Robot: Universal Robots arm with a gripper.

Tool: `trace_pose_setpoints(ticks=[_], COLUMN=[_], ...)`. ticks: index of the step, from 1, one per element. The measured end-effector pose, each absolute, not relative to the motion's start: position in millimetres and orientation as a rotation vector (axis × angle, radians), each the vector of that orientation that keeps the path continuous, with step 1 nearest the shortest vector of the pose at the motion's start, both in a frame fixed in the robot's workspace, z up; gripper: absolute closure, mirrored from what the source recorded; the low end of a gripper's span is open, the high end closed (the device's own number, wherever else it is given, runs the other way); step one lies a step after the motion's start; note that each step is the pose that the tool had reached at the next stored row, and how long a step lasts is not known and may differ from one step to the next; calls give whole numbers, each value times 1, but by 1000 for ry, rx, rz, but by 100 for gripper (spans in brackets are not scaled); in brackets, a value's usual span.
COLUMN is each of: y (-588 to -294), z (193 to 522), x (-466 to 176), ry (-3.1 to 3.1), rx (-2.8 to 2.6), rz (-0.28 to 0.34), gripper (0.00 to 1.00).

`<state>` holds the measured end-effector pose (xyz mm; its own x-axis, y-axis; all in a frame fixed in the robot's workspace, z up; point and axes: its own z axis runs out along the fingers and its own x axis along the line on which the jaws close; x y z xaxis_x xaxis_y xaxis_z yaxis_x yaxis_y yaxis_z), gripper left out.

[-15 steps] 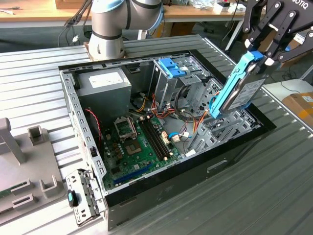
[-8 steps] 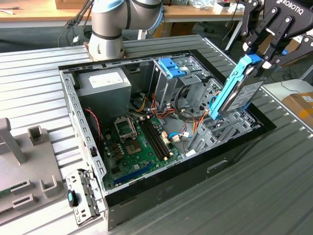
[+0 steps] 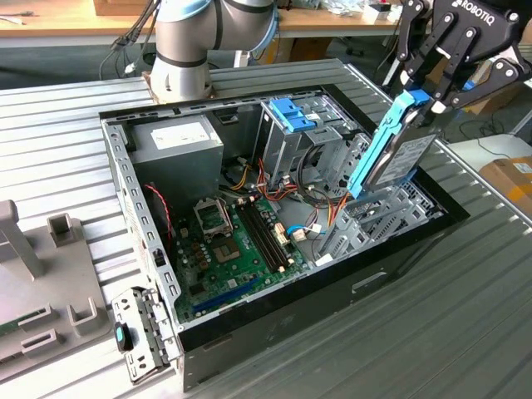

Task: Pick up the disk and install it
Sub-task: 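Insert the disk into the insertion slot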

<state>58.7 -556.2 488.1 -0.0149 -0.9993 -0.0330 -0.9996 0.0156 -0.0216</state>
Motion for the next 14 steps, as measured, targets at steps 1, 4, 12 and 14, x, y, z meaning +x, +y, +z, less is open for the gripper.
trace_pose_setpoints(ticks=[1,4,12,14], y=[-556,-556,-569,-570], z=[487,487,484,480], x=[59,59,62,63], ry=[2211,2211,2211,2211], rx=[-2177,-2177,-2177,-2178], rz=[12,12,13,13], gripper=[64,64,64,64])
